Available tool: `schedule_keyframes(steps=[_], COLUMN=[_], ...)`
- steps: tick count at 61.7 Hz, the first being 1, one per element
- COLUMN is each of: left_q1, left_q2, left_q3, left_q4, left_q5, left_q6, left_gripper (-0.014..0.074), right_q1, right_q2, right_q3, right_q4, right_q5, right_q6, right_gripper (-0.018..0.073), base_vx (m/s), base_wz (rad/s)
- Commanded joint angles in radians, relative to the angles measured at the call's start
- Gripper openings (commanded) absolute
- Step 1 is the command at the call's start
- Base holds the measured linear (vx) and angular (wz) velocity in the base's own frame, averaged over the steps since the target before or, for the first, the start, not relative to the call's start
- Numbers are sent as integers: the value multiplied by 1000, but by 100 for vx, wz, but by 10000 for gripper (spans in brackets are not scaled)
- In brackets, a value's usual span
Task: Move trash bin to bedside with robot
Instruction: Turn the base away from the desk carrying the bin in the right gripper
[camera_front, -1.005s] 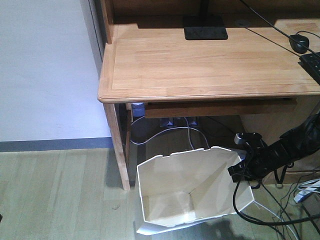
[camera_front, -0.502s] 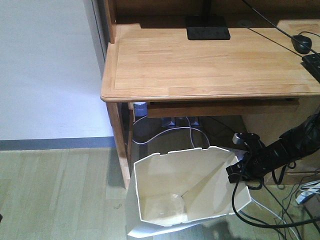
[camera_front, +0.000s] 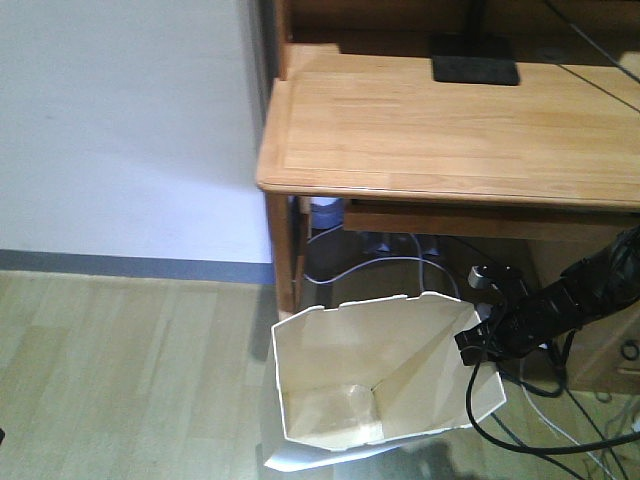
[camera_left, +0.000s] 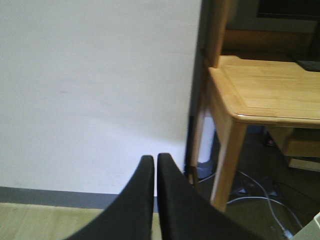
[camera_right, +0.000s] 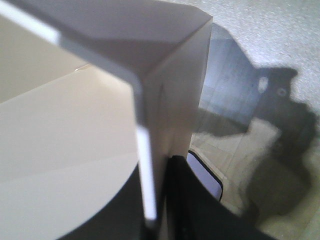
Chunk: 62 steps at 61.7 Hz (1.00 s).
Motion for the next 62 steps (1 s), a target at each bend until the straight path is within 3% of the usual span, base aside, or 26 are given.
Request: schedule_keyframes(steps=[1, 62], left_q1=[-6, -6], left_q2=[-14, -14], left_q3=[19, 19], left_q4=[-4, -4], left_q5=[-69, -69], left_q6=[-6, -6], left_gripper=[-6, -6], right_q1=[-1, -1], right_q2=[-73, -73], right_q3=[-10, -10], right_q4=[56, 55], right_q5=[219, 222], right_q6=[-3, -4], right_gripper=[-5, -5], base_vx=[-3, -1], base_wz=[39, 40])
